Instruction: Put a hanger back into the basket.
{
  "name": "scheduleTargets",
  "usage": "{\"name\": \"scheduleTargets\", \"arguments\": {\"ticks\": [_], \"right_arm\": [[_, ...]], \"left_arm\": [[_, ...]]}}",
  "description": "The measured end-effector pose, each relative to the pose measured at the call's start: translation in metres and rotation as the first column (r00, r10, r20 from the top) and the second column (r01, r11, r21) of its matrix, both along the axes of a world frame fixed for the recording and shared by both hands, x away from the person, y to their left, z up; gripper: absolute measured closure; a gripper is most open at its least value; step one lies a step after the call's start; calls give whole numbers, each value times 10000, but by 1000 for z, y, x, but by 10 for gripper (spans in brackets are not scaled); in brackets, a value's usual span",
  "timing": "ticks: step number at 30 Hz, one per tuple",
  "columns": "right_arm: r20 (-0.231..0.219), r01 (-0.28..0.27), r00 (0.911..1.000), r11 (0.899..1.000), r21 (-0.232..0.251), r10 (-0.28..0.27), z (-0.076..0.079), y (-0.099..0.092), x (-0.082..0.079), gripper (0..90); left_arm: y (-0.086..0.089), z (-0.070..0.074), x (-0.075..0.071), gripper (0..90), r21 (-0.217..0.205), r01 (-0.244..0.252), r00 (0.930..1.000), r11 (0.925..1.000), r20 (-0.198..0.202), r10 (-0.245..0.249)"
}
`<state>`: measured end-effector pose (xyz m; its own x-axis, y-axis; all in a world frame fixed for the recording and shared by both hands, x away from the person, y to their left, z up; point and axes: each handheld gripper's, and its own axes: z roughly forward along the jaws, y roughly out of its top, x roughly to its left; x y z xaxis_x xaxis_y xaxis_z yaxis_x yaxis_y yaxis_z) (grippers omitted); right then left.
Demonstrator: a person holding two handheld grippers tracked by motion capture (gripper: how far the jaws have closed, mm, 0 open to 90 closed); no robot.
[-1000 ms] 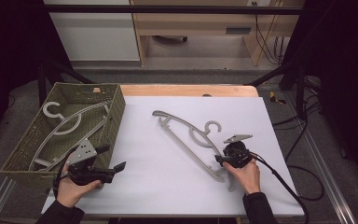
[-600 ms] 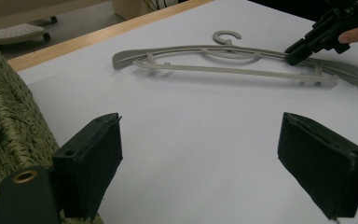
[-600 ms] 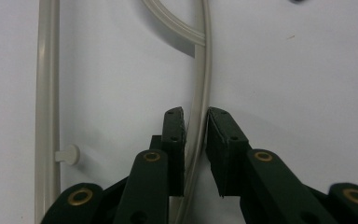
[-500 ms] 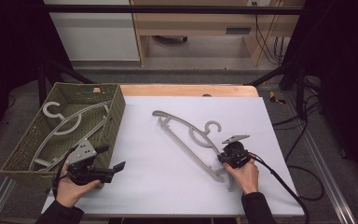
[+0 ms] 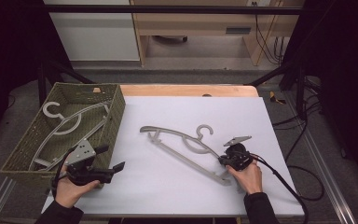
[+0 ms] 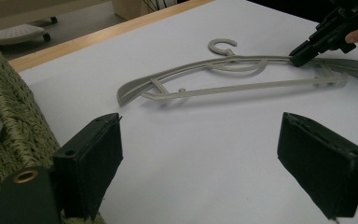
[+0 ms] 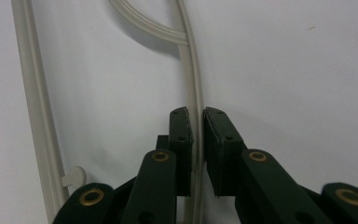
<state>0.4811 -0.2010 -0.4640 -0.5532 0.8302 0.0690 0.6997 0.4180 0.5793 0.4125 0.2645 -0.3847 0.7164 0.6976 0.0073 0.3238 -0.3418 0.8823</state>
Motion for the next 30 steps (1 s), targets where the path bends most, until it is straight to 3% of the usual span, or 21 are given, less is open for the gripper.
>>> {"name": "scheduleTargets", "arguments": {"ticks": [6,16,20,22,30], "right_arm": [[66,-102,9999,9994,-329,104,0,1,-2,757],[-231,-67,9997,9966,-826,48,3,8,0,822],[-313,50,9995,9987,-507,-66,3,6,2,823],[-199,-83,9998,9987,-494,74,6,4,1,824],[326,-334,9990,9981,512,318,24,-5,-7,828]], "left_arm": [[-1,0,0,135,14,-4,10000,10000,-21,4],[-2,-1,0,135,59,31,10000,10000,-57,-31],[-2,0,1,135,64,24,10000,10000,-68,-24],[-2,0,0,135,68,23,10000,10000,-70,-23],[-2,2,0,135,33,12,10000,10000,-26,-12]]}}
